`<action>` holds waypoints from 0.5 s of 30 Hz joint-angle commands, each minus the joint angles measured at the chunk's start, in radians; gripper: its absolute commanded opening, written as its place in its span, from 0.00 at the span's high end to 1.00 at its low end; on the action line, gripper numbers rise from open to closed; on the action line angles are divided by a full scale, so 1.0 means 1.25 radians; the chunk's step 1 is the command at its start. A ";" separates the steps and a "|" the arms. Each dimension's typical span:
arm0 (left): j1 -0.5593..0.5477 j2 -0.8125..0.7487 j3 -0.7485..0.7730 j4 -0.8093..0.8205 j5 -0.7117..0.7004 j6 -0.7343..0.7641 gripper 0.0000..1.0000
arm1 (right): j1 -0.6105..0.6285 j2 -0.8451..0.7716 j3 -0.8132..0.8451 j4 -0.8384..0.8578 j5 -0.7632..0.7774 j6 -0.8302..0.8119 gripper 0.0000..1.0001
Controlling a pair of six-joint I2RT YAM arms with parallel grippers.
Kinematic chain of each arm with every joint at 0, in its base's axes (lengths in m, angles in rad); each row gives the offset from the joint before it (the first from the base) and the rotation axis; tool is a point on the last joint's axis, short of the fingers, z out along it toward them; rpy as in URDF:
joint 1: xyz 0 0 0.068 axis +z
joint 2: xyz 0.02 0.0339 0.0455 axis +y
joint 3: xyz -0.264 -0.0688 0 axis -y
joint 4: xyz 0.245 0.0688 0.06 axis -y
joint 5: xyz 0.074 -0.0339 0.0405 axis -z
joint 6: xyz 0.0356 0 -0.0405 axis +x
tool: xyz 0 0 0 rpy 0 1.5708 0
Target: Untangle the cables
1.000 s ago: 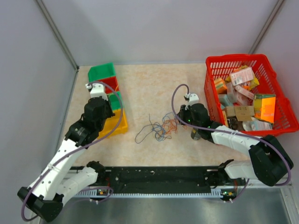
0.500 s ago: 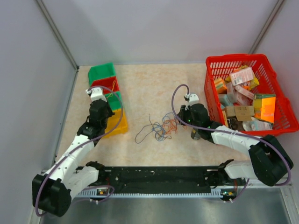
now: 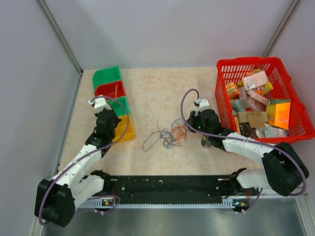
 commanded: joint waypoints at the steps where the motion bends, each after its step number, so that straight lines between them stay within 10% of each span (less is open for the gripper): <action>1: -0.018 -0.084 -0.093 0.009 -0.028 -0.068 1.00 | -0.006 -0.009 0.003 0.036 0.003 0.004 0.83; 15: -0.018 -0.269 -0.101 -0.428 -0.065 -0.370 1.00 | -0.006 0.018 0.010 0.040 -0.011 0.007 0.83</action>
